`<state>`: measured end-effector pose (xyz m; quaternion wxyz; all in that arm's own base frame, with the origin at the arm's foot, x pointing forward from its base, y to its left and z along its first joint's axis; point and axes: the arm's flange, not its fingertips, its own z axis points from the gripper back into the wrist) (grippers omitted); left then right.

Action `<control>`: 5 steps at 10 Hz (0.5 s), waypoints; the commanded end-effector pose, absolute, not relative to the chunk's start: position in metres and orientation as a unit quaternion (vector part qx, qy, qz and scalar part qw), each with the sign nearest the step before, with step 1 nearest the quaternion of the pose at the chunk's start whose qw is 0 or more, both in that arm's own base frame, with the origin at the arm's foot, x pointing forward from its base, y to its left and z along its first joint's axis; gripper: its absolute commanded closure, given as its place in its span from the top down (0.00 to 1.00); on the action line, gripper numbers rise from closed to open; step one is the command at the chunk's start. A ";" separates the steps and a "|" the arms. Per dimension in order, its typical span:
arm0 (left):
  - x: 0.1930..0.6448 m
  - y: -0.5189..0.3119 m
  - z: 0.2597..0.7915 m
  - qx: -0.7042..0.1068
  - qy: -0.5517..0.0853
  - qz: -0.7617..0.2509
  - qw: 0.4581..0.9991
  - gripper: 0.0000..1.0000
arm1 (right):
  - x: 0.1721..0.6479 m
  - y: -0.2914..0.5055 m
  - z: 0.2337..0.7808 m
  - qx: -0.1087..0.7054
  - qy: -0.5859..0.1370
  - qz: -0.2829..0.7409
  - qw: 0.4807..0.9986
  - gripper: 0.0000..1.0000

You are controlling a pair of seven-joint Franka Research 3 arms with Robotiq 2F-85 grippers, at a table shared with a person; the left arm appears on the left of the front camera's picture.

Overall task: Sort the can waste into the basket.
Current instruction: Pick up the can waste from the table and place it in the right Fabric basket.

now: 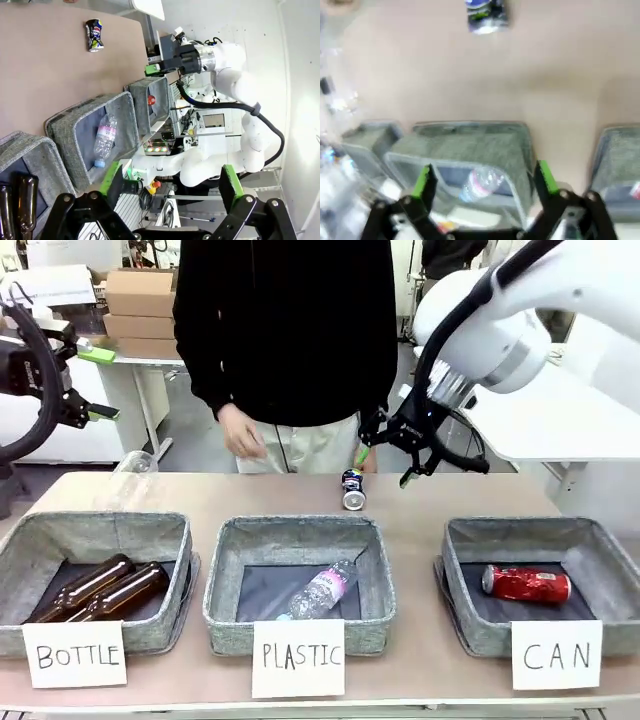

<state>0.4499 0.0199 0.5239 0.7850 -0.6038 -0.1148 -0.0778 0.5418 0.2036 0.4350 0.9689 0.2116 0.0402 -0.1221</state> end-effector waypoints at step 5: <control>0.449 0.020 0.527 -0.603 -0.119 -0.077 0.785 1.00 | 0.656 0.274 0.368 0.046 0.018 -0.284 0.958 1.00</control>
